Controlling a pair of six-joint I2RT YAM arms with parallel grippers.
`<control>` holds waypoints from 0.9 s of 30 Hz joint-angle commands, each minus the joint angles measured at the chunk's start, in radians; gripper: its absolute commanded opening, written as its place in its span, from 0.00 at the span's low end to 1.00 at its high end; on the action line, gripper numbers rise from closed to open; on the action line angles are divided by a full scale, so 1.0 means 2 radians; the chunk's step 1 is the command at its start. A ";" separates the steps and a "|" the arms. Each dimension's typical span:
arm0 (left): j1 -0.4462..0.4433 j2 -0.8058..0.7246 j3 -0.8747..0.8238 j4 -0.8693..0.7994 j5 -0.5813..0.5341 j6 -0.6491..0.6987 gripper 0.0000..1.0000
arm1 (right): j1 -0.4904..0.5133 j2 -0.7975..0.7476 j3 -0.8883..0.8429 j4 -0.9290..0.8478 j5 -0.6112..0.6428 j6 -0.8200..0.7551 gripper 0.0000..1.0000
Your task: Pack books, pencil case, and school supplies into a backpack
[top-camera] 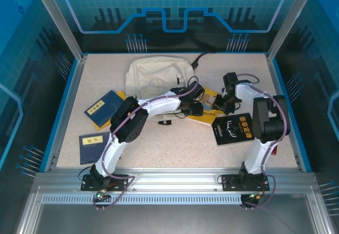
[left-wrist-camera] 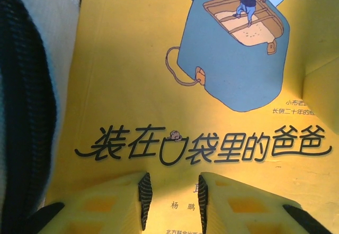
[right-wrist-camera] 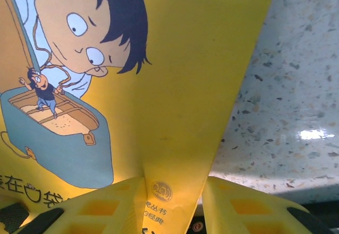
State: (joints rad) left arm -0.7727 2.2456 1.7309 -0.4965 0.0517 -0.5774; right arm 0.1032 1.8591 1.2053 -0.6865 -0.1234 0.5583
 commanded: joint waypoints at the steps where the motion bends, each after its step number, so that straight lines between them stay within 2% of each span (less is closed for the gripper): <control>1: -0.003 0.032 -0.012 -0.046 -0.018 0.000 0.33 | 0.006 0.014 0.000 -0.002 -0.006 0.020 0.31; 6: -0.006 0.039 -0.024 -0.044 -0.014 0.003 0.29 | 0.017 -0.005 0.009 -0.004 -0.017 0.034 0.24; 11: -0.007 0.041 -0.036 -0.040 -0.012 0.008 0.26 | 0.018 -0.043 0.007 0.006 -0.035 0.058 0.22; 17: -0.007 0.039 -0.044 -0.036 -0.011 0.009 0.25 | 0.006 -0.073 -0.006 0.029 -0.069 0.084 0.17; 27: -0.007 0.029 -0.043 -0.033 -0.003 0.009 0.25 | 0.002 -0.072 -0.023 0.043 -0.072 0.087 0.13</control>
State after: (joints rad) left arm -0.7746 2.2410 1.7046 -0.4767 0.0372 -0.5739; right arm 0.1036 1.7176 1.1755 -0.6353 -0.1989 0.7189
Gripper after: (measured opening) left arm 0.246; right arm 0.140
